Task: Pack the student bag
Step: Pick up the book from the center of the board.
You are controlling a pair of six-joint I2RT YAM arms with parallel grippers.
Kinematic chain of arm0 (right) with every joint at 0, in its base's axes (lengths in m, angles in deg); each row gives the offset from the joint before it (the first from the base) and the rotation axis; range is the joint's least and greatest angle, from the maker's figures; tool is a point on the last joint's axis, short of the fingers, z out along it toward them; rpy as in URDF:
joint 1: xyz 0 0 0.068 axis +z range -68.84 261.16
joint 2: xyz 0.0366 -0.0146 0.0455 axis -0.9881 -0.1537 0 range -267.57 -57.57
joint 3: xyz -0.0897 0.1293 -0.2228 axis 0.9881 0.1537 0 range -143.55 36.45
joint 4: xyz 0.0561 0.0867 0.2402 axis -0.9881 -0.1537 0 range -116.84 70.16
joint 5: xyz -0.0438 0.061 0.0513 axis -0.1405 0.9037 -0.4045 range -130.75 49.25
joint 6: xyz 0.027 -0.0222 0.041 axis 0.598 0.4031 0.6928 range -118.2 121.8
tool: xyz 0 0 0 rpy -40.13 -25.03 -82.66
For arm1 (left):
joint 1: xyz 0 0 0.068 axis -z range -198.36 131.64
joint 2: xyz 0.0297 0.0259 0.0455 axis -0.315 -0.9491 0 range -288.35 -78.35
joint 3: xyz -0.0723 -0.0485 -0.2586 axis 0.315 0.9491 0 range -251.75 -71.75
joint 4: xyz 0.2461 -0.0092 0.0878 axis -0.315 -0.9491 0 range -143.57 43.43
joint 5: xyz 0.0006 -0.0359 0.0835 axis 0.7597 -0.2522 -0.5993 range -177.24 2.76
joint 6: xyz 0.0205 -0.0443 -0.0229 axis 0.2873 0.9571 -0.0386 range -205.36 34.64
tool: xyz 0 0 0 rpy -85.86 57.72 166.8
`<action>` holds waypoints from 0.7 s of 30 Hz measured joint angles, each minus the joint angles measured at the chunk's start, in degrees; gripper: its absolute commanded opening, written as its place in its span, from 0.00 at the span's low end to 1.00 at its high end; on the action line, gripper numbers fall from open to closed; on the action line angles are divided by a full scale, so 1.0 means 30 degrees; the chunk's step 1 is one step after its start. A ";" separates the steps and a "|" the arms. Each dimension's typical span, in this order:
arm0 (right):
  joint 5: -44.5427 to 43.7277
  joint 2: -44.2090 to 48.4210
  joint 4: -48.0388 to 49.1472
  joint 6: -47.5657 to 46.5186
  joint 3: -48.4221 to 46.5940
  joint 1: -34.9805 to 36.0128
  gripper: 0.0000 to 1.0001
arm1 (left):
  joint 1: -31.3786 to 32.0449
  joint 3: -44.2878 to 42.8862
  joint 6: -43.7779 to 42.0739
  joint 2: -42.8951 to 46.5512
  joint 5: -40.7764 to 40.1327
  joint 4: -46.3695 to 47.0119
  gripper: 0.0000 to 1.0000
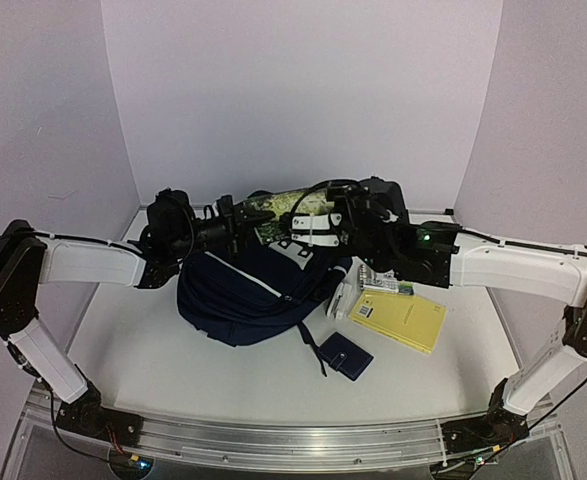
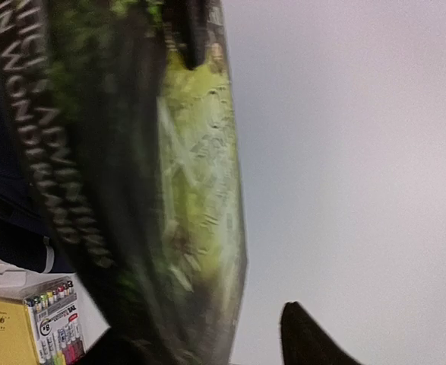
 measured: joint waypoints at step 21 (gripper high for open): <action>0.9082 -0.7589 -1.1185 1.3991 -1.1728 0.0207 0.65 | -0.1192 0.2662 -0.6804 1.5413 -1.2577 -1.7688 0.00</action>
